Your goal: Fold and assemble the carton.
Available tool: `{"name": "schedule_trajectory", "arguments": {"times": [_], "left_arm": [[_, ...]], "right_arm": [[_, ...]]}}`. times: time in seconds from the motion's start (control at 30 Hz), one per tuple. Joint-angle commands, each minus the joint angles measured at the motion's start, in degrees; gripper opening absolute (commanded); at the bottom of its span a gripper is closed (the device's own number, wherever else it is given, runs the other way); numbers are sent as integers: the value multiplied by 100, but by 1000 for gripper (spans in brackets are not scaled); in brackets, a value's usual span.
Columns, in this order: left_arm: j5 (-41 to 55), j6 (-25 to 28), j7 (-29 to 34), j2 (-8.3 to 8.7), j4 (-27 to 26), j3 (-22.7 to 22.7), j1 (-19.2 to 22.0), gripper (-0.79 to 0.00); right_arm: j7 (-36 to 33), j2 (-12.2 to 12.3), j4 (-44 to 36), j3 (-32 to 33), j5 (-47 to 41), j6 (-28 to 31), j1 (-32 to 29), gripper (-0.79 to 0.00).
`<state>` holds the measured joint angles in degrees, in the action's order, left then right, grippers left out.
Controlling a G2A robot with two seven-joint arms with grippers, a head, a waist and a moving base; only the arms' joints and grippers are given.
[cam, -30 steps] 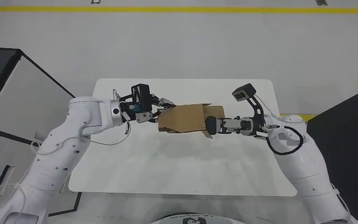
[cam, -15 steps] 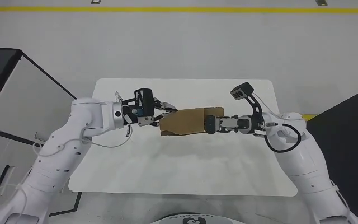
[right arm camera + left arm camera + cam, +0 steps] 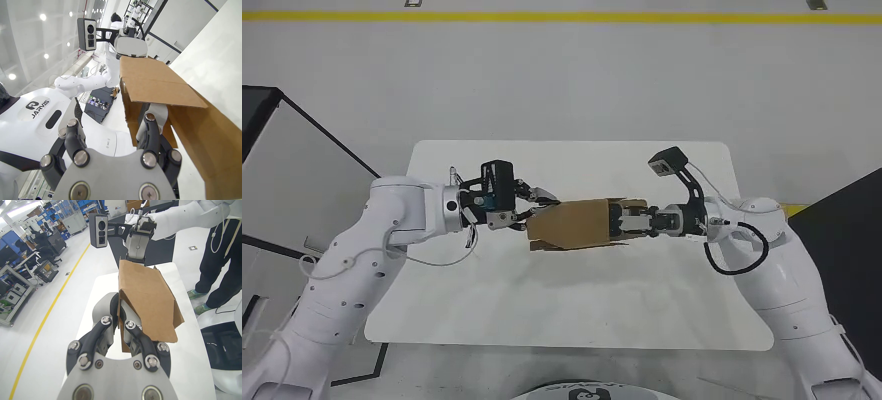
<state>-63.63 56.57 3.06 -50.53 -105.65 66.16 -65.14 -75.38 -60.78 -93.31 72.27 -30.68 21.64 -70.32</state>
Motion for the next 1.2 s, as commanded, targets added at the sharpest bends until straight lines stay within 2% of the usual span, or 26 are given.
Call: {"name": "schedule_trajectory", "arguments": {"times": [0.0, 0.17, 0.4, 0.7, 0.87, 0.97, 1.07, 1.1, 1.13, 1.17], "left_arm": [[53, 15, 37, -4, 5, -10, 10, -785], [76, -35, 161, -15, 11, -17, 41, -785], [67, -73, 242, -29, 18, -32, 52, -785], [39, -47, 279, -42, 31, -34, 60, -785], [10, -26, 294, -47, 33, -27, 66, -785], [-13, -7, 301, -50, 42, -26, 73, -785], [-31, 12, 310, -55, 55, -38, 81, -785], [-32, 12, 313, -58, 59, -44, 85, -785], [-40, 11, 321, -60, 63, -49, 90, -785], [-47, 11, 329, -62, 66, -54, 95, -785]], "right_arm": [[42, 6, -28, -1, 109, 58, -11, -185], [87, 10, -56, -61, 122, 75, -54, -234], [223, -9, -64, -253, 183, 89, -42, -394], [347, -26, 12, -409, 231, 77, 66, -425], [360, -33, 68, -453, 121, 28, 138, -514], [350, -35, 105, -482, 108, -17, 180, -529], [360, -37, 144, -512, 105, -67, 215, -579], [367, -38, 162, -523, 106, -96, 225, -613], [383, -39, 181, -533, 98, -130, 234, -739], [392, -40, 200, -544, 99, -167, 242, -785]]}}
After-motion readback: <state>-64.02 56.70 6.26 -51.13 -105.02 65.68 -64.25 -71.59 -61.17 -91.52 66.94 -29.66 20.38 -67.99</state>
